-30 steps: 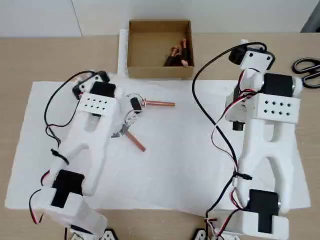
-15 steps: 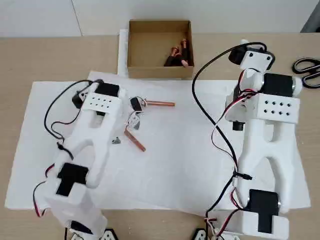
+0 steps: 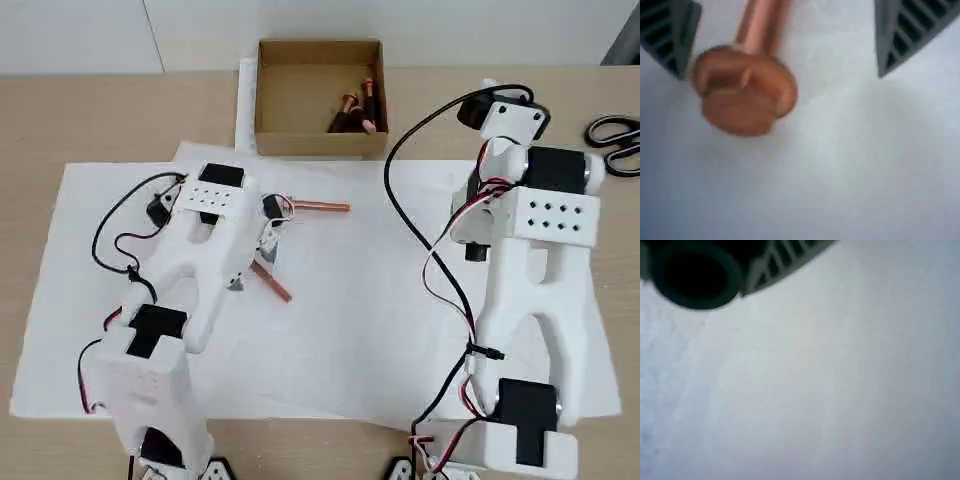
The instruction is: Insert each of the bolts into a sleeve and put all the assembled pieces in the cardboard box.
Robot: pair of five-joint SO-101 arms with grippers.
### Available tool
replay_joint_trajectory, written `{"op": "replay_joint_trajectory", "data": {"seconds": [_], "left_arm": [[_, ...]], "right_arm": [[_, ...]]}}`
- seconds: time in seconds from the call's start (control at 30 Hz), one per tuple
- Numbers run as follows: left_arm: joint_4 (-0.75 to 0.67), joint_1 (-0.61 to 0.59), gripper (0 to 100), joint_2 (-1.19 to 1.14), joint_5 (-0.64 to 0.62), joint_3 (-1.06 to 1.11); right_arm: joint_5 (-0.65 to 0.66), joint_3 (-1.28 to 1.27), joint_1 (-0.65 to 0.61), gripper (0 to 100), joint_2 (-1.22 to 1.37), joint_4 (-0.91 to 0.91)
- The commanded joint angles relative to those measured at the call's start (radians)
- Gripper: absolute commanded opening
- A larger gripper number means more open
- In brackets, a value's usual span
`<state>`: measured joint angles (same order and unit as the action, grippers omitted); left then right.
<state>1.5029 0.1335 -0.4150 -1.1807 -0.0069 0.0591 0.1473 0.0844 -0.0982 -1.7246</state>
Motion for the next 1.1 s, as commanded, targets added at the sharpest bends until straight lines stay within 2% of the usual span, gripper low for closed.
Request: {"op": "replay_joint_trajectory", "data": {"seconds": [0.0, 0.17, 0.27, 0.37, 0.67, 0.9, 1.07], "left_arm": [[-0.087, -0.012, 24, -0.025, -0.006, -0.025], [-0.091, -0.014, 22, -0.069, -0.006, -0.048], [-0.086, -0.011, 13, -0.071, -0.006, -0.051], [-0.086, -0.011, 0, -0.071, -0.006, -0.051], [-0.06, 0.008, 1, -0.063, -0.003, -0.058], [0.135, 0.087, 1, -0.063, 0.152, -0.245], [0.233, 0.104, 1, -0.068, 0.339, -0.397]], "right_arm": [[-0.009, 0.005, -0.007, 0.4, -0.054, -0.008], [-0.009, 0.005, -0.005, 0.4, -0.054, -0.008], [-0.009, 0.005, -0.007, 0.4, -0.054, -0.008], [-0.009, 0.005, -0.007, 0.4, -0.054, -0.008], [-0.009, 0.005, -0.007, 0.4, -0.054, -0.008], [-0.009, 0.005, -0.007, 0.4, -0.051, -0.007], [-0.009, 0.005, -0.007, 0.4, -0.053, -0.007]]}}
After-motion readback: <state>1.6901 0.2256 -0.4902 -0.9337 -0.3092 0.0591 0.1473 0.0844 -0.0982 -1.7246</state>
